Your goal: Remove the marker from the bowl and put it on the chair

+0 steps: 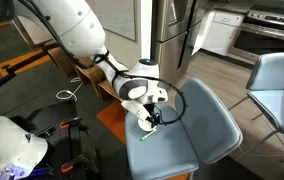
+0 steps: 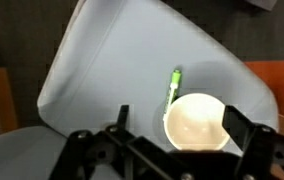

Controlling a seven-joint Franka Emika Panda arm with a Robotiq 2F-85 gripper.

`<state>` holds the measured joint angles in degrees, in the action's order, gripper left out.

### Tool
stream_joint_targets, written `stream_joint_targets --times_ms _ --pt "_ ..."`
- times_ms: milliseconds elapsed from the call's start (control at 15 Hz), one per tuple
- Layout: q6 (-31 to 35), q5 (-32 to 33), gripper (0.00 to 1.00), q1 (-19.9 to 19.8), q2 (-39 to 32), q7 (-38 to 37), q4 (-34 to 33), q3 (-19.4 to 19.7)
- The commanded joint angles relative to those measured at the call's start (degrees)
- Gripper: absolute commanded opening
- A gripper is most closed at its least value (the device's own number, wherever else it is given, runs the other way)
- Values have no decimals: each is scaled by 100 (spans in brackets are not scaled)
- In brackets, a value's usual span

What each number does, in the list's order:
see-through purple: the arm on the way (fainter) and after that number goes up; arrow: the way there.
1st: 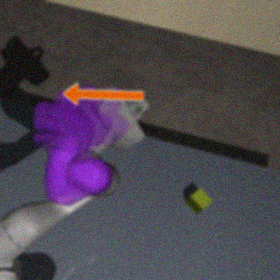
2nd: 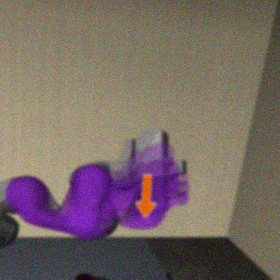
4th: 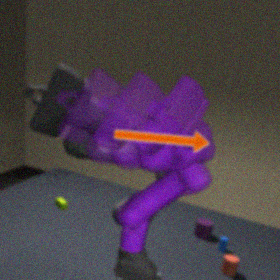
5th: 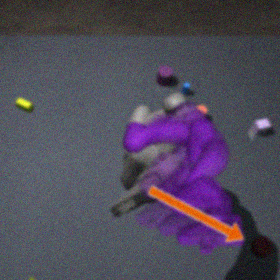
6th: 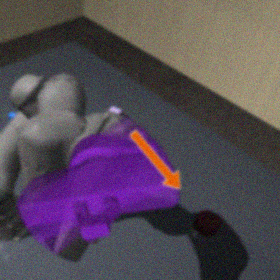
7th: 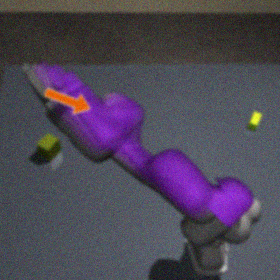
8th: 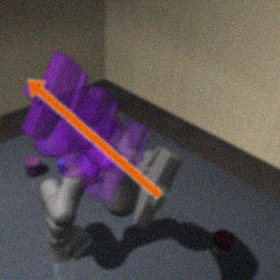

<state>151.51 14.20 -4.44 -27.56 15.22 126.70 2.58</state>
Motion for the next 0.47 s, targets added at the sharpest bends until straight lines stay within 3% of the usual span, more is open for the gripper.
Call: stream_joint_targets --times_ms 0,400 --pt "97 -71 100 36 833 -99 737 -86" --pt "78 -160 100 63 1484 61 1192 -209"
